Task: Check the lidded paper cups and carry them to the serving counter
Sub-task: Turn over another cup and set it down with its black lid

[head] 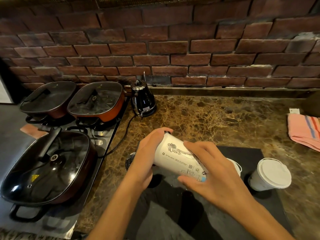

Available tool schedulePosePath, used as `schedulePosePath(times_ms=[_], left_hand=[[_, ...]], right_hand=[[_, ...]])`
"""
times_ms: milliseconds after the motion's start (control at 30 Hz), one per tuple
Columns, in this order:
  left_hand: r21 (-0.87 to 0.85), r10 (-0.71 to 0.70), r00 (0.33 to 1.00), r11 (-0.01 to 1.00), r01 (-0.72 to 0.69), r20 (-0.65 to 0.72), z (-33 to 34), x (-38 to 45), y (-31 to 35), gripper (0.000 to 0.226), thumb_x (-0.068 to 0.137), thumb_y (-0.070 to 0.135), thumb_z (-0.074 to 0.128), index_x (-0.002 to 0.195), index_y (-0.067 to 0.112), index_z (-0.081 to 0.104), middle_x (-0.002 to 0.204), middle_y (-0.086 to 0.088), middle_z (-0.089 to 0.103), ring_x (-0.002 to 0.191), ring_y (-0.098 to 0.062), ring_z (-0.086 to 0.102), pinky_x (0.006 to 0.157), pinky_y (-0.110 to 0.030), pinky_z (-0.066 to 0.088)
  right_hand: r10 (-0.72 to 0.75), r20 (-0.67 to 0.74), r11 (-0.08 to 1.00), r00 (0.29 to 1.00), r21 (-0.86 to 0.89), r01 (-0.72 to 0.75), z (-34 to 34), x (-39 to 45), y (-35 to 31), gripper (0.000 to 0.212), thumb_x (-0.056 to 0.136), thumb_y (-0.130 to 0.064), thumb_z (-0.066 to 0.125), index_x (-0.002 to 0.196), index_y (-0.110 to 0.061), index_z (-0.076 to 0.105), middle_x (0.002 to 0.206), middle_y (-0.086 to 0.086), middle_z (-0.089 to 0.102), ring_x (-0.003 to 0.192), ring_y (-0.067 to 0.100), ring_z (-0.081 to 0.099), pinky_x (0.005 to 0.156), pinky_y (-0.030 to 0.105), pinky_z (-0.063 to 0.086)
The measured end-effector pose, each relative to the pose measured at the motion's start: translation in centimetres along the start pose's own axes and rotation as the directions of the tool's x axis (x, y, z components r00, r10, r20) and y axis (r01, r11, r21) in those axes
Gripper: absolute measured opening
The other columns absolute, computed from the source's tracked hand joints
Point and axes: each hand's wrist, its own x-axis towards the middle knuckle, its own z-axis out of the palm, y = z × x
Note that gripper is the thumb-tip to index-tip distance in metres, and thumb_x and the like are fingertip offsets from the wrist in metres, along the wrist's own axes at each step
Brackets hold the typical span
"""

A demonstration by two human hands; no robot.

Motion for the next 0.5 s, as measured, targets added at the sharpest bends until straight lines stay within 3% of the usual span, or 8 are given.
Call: schedulePosePath(times_ms=[67,133,200,233,300,367,433,500], left_hand=[[0.018,0.041,0.999,0.999,-0.041,0.018,0.0,-0.1,0.2,0.039,0.090,0.049,0.052,0.113,0.025,0.071,0.104,-0.012,0.072,0.090,-0.026,0.069,0.072,-0.045,0.052],[0.024,0.093,0.995,0.995,-0.094,0.038,0.0,-0.2,0.4,0.039,0.091,0.048,0.052,0.115,0.024,0.070,0.109,-0.013,0.072,0.092,-0.026,0.071,0.070,-0.044,0.056],[0.044,0.146,0.987,0.988,-0.149,0.071,-0.1,-0.3,0.5,0.040,0.089,0.048,0.056,0.118,0.024,0.068,0.115,-0.016,0.069,0.096,-0.030,0.070,0.074,-0.048,0.058],[0.054,0.163,0.982,0.984,-0.168,0.091,-0.1,-0.4,0.4,0.043,0.086,0.049,0.060,0.121,0.024,0.066,0.118,-0.019,0.066,0.098,-0.033,0.068,0.077,-0.052,0.057],[0.050,0.160,0.978,0.984,-0.168,0.135,-0.1,-0.5,0.3,0.052,0.077,0.045,0.068,0.125,0.024,0.063,0.122,-0.024,0.060,0.098,-0.034,0.066,0.079,-0.054,0.055],[0.034,0.152,0.979,0.987,-0.158,0.136,-0.2,-0.6,0.3,0.054,0.072,0.039,0.073,0.123,0.025,0.063,0.123,-0.025,0.058,0.098,-0.033,0.065,0.078,-0.052,0.054],[0.001,0.133,0.987,0.991,-0.133,0.092,0.0,-0.5,0.3,0.053,0.068,0.036,0.074,0.120,0.025,0.066,0.119,-0.021,0.062,0.098,-0.034,0.067,0.076,-0.051,0.054],[-0.033,0.093,0.993,0.995,-0.091,0.066,0.2,-0.4,0.2,0.051,0.068,0.035,0.074,0.118,0.025,0.068,0.114,-0.018,0.065,0.098,-0.038,0.067,0.076,-0.052,0.054]], right_hand=[[0.102,0.014,0.991,0.995,0.081,-0.103,-0.2,0.2,-0.5,0.074,0.073,-0.063,0.066,0.140,-0.039,0.047,0.125,-0.019,0.054,0.106,0.002,0.059,0.079,0.025,0.055],[0.290,0.100,0.882,0.952,0.358,-0.306,-0.5,0.5,-0.8,0.064,0.072,-0.053,0.079,0.131,-0.041,0.058,0.115,-0.018,0.065,0.098,0.003,0.066,0.070,0.020,0.054],[0.410,0.311,0.500,0.857,0.709,-0.497,-1.0,1.0,-0.8,0.046,0.076,-0.040,0.080,0.120,-0.032,0.070,0.103,0.000,0.077,0.076,0.016,0.074,0.047,0.026,0.051],[0.415,0.415,0.327,0.810,0.763,-0.558,-1.3,1.2,-0.8,0.043,0.078,-0.040,0.076,0.118,-0.025,0.071,0.099,0.011,0.077,0.068,0.025,0.072,0.040,0.027,0.046],[0.413,0.507,0.181,0.757,0.769,-0.613,-1.7,1.3,-0.7,0.045,0.081,-0.044,0.072,0.117,-0.018,0.069,0.100,0.023,0.075,0.066,0.033,0.070,0.038,0.024,0.043],[0.431,0.449,0.272,0.783,0.763,-0.587,-1.7,1.4,-0.4,0.048,0.081,-0.052,0.074,0.120,-0.024,0.067,0.108,0.015,0.074,0.076,0.031,0.073,0.042,0.027,0.050],[0.389,0.278,0.602,0.878,0.645,-0.471,-1.8,1.2,0.0,0.060,0.072,-0.066,0.071,0.125,-0.041,0.060,0.120,-0.011,0.066,0.101,0.014,0.070,0.065,0.025,0.057],[0.186,0.126,0.938,0.974,0.271,-0.214,-2.2,0.7,0.4,0.074,0.068,-0.069,0.065,0.136,-0.045,0.047,0.131,-0.023,0.049,0.115,0.002,0.057,0.084,0.020,0.053]])
